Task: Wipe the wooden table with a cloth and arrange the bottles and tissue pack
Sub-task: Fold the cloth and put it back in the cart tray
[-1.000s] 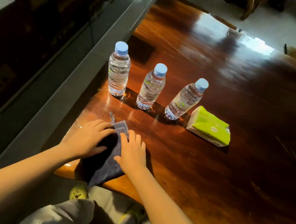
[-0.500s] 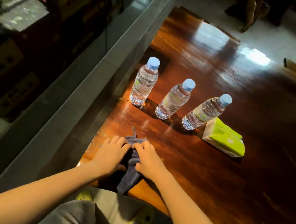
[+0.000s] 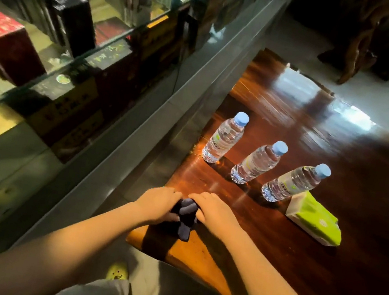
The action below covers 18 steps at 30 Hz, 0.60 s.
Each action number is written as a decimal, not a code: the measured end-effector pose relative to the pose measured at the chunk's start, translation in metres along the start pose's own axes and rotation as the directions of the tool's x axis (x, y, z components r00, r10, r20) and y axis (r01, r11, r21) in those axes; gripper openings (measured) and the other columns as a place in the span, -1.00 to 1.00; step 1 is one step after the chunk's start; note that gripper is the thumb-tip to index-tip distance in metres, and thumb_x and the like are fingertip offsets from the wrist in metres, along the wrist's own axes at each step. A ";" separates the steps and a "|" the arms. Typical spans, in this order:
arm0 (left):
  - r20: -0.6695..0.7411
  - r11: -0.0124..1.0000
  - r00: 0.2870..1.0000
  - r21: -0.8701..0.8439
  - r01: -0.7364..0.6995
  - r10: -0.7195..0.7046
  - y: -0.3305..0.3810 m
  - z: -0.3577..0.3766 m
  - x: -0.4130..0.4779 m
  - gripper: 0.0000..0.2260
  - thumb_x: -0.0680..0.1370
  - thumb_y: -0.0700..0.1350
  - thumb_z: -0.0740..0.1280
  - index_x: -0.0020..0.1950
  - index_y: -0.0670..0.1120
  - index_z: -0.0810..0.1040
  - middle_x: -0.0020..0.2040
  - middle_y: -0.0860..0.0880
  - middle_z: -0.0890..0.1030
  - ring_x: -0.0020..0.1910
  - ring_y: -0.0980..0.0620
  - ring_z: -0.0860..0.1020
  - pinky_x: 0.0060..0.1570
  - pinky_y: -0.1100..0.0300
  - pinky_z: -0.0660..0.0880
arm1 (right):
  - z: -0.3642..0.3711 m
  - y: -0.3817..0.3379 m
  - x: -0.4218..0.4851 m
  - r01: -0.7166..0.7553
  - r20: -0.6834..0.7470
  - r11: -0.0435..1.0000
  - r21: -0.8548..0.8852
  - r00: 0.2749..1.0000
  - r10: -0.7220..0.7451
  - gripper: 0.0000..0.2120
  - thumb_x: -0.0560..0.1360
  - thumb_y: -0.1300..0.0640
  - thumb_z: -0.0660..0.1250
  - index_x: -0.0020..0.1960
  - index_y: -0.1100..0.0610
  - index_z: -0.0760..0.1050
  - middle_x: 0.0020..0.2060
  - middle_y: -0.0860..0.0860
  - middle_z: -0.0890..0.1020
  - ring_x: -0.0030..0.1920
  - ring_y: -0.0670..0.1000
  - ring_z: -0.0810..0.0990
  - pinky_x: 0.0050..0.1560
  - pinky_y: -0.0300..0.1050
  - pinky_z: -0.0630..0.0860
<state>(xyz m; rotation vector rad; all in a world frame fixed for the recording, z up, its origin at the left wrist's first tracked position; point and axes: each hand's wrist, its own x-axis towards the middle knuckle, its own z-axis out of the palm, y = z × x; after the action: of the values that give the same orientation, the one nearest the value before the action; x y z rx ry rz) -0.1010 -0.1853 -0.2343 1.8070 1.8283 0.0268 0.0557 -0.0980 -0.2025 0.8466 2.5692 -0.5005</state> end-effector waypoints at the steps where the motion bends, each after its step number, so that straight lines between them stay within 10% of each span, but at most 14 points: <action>1: -0.015 1.000 1.000 -0.017 0.005 -0.005 -0.006 -0.006 -0.006 -0.62 0.49 0.16 0.29 0.16 -0.08 0.43 0.12 -0.10 0.55 0.09 -0.09 0.53 0.03 0.04 0.48 | -0.008 -0.006 0.005 0.026 -0.012 1.000 0.000 1.000 -0.026 -0.63 0.55 0.22 0.13 0.35 0.08 0.35 0.26 0.08 0.49 0.24 0.11 0.41 0.21 0.00 0.42; 9: -0.245 0.975 0.954 -0.183 0.127 -0.170 -0.046 -0.032 -0.072 -0.51 0.48 0.21 0.28 0.34 0.09 0.28 0.19 0.00 0.57 0.11 -0.01 0.55 0.10 0.13 0.45 | -0.064 -0.055 0.031 0.157 -0.049 0.963 0.218 0.987 -0.150 -0.62 0.57 0.23 0.11 0.37 0.05 0.36 0.13 0.21 0.57 0.08 0.25 0.58 0.10 0.19 0.54; 18: -0.404 0.838 0.752 -0.410 0.360 -0.521 -0.046 -0.033 -0.165 -0.56 0.50 0.13 0.28 0.36 0.08 0.33 0.18 -0.01 0.58 0.12 -0.02 0.55 0.06 0.02 0.49 | -0.093 -0.136 0.069 0.555 -0.058 0.818 -0.150 0.821 -0.568 -0.67 0.50 0.13 0.22 0.26 0.11 0.45 0.21 0.13 0.59 0.21 0.17 0.54 0.16 -0.01 0.45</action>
<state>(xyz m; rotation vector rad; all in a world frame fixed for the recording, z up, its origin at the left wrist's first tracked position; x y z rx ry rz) -0.1673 -0.3302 -0.1630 1.1616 2.4231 0.6254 -0.1026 -0.1259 -0.1260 0.0414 2.8950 -0.4546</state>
